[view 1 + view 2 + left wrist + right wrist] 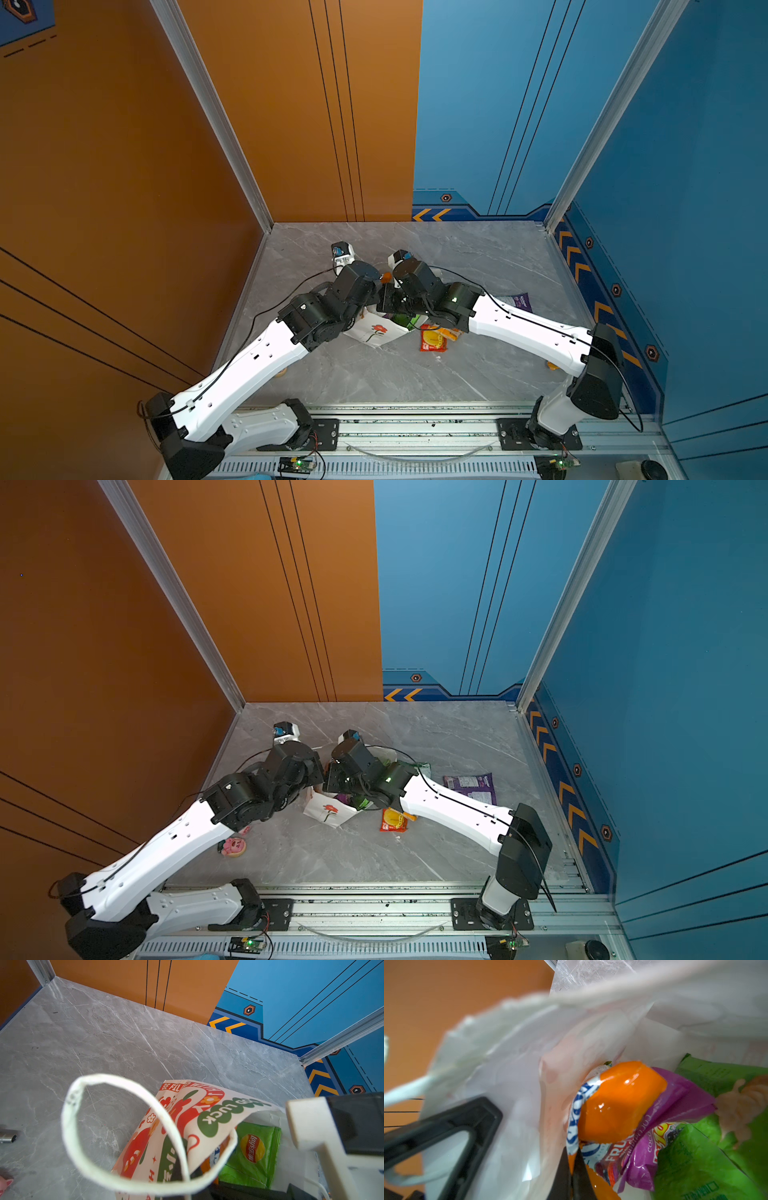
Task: Place the snacks into the paper bag
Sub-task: 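Lower the Fox's bag into the paper bag and open the right gripper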
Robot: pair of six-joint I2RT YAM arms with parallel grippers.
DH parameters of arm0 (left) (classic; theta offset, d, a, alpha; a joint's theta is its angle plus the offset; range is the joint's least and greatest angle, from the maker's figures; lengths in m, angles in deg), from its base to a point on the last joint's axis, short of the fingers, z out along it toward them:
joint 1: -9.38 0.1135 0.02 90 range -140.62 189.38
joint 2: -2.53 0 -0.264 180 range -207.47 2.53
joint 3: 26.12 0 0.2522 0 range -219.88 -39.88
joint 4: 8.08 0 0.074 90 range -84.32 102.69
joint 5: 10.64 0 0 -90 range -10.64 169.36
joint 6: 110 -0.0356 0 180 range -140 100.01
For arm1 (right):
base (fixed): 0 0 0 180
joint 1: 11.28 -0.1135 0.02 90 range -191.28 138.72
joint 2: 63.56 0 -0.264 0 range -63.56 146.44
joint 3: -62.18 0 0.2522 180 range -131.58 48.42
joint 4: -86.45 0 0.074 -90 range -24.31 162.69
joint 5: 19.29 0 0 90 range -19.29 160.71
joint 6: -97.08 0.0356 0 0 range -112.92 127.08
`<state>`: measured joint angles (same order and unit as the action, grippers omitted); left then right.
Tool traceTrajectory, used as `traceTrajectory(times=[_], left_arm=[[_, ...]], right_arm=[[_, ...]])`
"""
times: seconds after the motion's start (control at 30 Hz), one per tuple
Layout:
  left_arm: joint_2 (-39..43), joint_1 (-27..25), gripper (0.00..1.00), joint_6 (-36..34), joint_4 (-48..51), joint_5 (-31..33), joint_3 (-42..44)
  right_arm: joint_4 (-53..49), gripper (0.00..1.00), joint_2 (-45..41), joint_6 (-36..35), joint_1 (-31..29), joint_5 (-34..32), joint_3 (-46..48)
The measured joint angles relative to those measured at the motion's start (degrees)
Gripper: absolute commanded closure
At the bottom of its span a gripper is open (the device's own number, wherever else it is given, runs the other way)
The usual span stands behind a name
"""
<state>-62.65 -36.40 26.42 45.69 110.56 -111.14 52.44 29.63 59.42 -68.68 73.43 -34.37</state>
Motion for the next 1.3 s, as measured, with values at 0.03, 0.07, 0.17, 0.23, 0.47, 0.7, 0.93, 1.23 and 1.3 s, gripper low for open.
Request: traceTrajectory(times=[0.03, 0.07, 0.17, 0.23, 0.47, 0.7, 0.93, 1.23, 1.3], left_arm=[[0.0, 0.1, 1.00, 0.0, 0.0, -0.2, 0.0], [0.0, 0.4, 1.00, 0.0, 0.0, -0.2, 0.0], [0.1, 0.8, 1.00, 0.0, 0.0, -0.6, 0.0], [0.1, 0.9, 1.00, 0.0, 0.0, -0.8, 0.0], [0.1, 0.9, 1.00, 0.0, 0.0, -0.9, 0.1], [0.2, 0.9, 1.00, 0.0, 0.0, -1.0, 0.2], [0.2, 1.6, 1.00, 0.0, 0.0, -1.0, 0.9], [0.4, 3.1, 1.00, 0.0, 0.0, -1.5, 1.3], [0.6, 3.4, 1.00, 0.0, 0.0, -1.6, 1.5]], right_arm=[[0.0, 1.00, 0.0, 0.0, -0.2, -0.1, 0.1], [0.2, 1.00, 0.0, -0.1, -0.4, -0.3, 0.2], [0.6, 1.00, 0.0, -0.5, -0.9, -0.9, 0.7], [0.8, 1.00, 0.0, -0.5, -1.1, -1.1, 0.9], [1.8, 0.99, 1.0, -0.5, -0.9, -1.0, 1.1], [1.8, 0.84, 2.5, -1.1, -0.4, 0.1, 1.1], [1.6, 0.69, 1.8, -2.1, -0.2, -0.2, 1.1], [-2.2, 0.59, -2.4, -5.2, 0.1, -3.4, -0.3], [-3.8, 0.57, -4.5, -6.1, 0.0, -5.2, -0.3]])
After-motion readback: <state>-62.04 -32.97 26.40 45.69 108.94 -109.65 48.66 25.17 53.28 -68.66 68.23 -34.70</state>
